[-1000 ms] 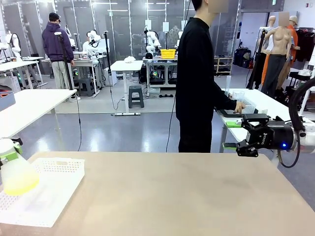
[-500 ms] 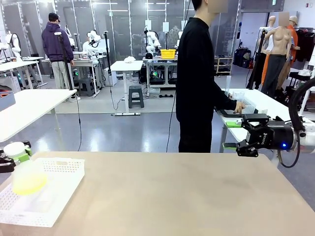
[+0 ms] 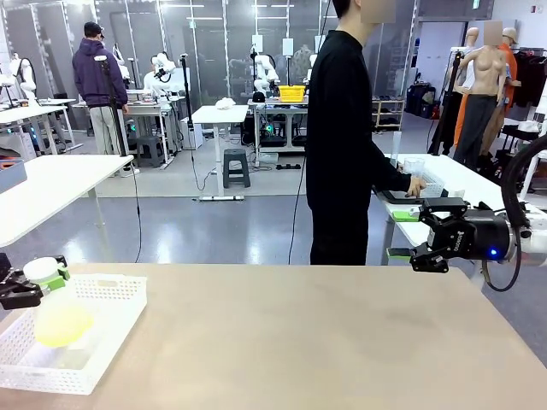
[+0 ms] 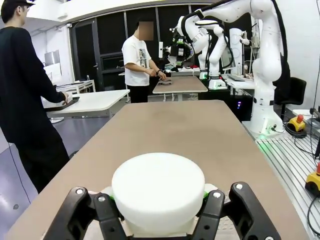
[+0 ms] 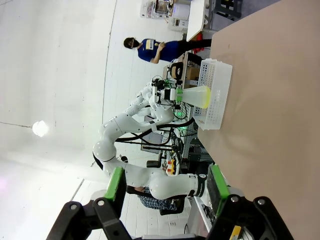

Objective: Prepare the solutions needed for the experiment.
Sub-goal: When the human places the Big flask in the center of the table, pick up the Big flask and place it in the left Organizing basket.

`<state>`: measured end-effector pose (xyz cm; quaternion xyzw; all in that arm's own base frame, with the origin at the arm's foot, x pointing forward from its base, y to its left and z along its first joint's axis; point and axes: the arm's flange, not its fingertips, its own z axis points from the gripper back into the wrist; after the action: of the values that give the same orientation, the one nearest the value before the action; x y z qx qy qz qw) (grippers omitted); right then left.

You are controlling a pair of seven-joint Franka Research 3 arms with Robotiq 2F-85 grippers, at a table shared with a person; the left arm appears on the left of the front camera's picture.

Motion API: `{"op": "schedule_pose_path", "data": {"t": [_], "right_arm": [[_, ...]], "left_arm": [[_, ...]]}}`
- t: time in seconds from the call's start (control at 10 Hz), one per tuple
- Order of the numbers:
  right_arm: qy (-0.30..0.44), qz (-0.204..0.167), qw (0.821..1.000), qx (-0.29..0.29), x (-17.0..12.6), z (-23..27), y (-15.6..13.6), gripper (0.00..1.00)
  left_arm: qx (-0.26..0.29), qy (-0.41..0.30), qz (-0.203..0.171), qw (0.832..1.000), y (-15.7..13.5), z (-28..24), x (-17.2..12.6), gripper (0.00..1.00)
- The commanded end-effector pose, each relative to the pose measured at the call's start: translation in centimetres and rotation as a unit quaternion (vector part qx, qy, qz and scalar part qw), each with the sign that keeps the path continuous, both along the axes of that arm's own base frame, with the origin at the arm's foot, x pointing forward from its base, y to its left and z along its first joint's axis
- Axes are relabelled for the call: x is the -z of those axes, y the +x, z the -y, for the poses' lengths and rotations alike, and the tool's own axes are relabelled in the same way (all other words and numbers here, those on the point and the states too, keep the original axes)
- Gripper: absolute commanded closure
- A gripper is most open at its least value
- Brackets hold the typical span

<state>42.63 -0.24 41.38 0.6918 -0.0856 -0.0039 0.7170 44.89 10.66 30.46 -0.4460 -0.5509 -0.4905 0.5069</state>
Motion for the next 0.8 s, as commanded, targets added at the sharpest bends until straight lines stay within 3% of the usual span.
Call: {"op": "schedule_pose_path", "data": {"t": [0.0,0.7], "right_arm": [[0.0,0.001,1.0,-0.001,-0.1,0.0,0.0,0.18],[0.0,0.001,1.0,-0.001,-0.1,0.0,0.0,0.18]], "left_arm": [[-0.002,-0.002,0.025,1.0,0.7,0.3,0.7,0.99],[-0.005,0.007,0.01,1.0,1.7,0.6,3.3,0.99]]}}
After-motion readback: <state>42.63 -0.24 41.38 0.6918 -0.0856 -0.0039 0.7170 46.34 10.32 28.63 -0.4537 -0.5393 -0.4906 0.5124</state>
